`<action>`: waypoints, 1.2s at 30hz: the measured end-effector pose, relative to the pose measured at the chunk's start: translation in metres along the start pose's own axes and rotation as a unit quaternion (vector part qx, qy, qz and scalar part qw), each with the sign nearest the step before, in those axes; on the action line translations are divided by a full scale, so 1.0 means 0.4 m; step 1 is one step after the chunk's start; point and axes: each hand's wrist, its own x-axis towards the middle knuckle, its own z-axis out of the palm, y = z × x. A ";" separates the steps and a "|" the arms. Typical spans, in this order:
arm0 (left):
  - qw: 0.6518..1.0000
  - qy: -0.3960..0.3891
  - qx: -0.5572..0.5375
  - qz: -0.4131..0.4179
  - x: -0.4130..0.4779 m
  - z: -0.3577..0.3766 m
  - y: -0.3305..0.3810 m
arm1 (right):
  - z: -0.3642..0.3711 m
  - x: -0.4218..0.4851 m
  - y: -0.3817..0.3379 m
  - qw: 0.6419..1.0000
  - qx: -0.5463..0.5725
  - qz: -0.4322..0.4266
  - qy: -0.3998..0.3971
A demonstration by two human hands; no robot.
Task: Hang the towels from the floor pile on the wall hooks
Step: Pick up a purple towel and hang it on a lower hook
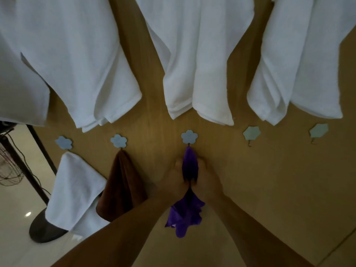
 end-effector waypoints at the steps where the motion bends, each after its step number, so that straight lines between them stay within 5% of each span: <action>1: 0.998 -0.043 0.004 -0.038 -0.004 0.008 -0.010 | 0.008 -0.005 0.006 0.999 0.015 0.029 -0.041; 9: 0.960 -0.252 -0.111 -0.048 -0.024 -0.052 -0.083 | -0.061 -0.036 0.106 0.992 -0.049 -0.108 -0.037; 12: 0.955 -0.292 -0.018 -0.039 -0.017 -0.066 -0.125 | -0.097 -0.051 0.144 0.990 -0.018 -0.137 0.001; 14: 0.949 -0.301 0.070 -0.059 -0.029 -0.045 -0.143 | -0.073 -0.062 0.159 0.986 -0.052 -0.134 -0.087; 17: 0.943 -0.288 0.161 -0.042 -0.034 -0.015 -0.155 | -0.020 -0.068 0.199 0.961 -0.175 -0.049 -0.207; 19: 0.927 -0.272 0.259 -0.018 -0.026 -0.023 -0.153 | -0.017 -0.065 0.210 0.955 -0.229 0.006 -0.186; 22: 0.923 -0.250 0.292 -0.028 -0.013 -0.036 -0.158 | -0.039 -0.053 0.189 0.989 -0.126 0.025 -0.068; 25: 0.948 -0.222 0.225 -0.044 -0.014 -0.037 -0.140 | -0.052 -0.032 0.148 0.996 -0.081 -0.006 0.025; 27: 0.986 -0.132 0.076 -0.059 -0.019 -0.037 -0.111 | -0.050 -0.022 0.119 0.997 -0.048 -0.044 0.049; 30: 0.995 0.022 -0.088 -0.027 -0.020 -0.034 -0.067 | -0.026 -0.019 0.066 0.994 0.037 -0.084 0.056; 36: 0.996 -0.083 -0.005 -0.006 -0.050 0.019 -0.063 | 0.029 -0.055 0.028 1.000 0.021 -0.008 0.001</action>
